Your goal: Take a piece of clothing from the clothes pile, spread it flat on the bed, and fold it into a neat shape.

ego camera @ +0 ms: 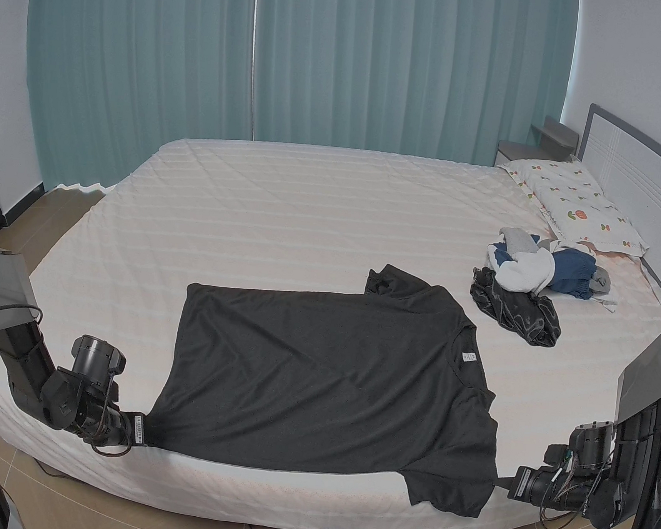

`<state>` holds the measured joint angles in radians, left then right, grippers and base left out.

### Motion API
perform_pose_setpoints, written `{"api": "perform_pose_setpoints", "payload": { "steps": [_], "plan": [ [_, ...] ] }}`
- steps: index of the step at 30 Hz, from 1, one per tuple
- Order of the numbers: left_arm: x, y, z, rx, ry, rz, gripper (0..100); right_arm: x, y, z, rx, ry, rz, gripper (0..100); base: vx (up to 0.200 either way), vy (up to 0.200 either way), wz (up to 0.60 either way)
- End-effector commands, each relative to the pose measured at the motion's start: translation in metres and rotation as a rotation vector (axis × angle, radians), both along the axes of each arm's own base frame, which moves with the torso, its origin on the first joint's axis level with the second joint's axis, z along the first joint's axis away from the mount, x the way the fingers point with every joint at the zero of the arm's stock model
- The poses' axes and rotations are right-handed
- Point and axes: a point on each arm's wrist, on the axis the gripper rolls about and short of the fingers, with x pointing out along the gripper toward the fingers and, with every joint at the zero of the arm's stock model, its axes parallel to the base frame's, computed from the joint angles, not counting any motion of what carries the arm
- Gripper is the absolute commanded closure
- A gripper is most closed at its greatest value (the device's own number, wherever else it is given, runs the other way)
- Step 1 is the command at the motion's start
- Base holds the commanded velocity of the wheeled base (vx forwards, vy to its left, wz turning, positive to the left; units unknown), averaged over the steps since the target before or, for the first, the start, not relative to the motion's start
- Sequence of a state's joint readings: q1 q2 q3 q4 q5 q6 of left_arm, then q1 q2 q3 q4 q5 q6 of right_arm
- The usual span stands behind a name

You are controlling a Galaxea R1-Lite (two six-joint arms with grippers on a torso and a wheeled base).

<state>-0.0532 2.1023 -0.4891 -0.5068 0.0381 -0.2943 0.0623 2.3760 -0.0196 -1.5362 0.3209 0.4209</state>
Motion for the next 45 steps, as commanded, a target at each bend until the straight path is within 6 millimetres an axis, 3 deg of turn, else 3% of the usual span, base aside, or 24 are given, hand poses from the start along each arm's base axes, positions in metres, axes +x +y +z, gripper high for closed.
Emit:
{"api": "perform_pose_setpoints", "payload": {
  "steps": [1, 15, 32, 43, 44, 45],
  "plan": [
    [0.0, 0.0, 0.005, -0.001, -0.017, 0.001, 100, -0.009, -0.004, 0.012, -0.015, 0.022, 0.01, 100, 0.0, 0.0, 0.0],
    [-0.006, 0.0, 0.02, 0.001, -0.005, -0.003, 100, -0.024, -0.02, 0.028, -0.128, 0.044, 0.075, 100, 0.0, 0.0, 0.0],
    [-0.009, 0.0, 0.0, 0.029, 0.097, -0.05, 100, -0.037, -0.01, 0.0, -0.195, 0.219, 0.243, 100, 0.0, 0.0, 0.0],
    [-0.007, -0.001, 0.0, 0.025, 0.089, -0.051, 100, -0.027, -0.014, 0.001, -0.19, 0.135, 0.2, 100, 0.0, 0.0, 0.0],
    [-0.007, -0.001, -0.001, 0.026, 0.092, -0.053, 0, -0.027, -0.015, 0.001, -0.19, 0.133, 0.196, 100, 0.0, 0.0, 0.0],
    [-0.007, -0.001, -0.001, 0.026, 0.094, -0.053, 0, -0.027, -0.015, 0.002, -0.188, 0.13, 0.192, 100, 0.0, 0.0, 0.0]
  ]
}}
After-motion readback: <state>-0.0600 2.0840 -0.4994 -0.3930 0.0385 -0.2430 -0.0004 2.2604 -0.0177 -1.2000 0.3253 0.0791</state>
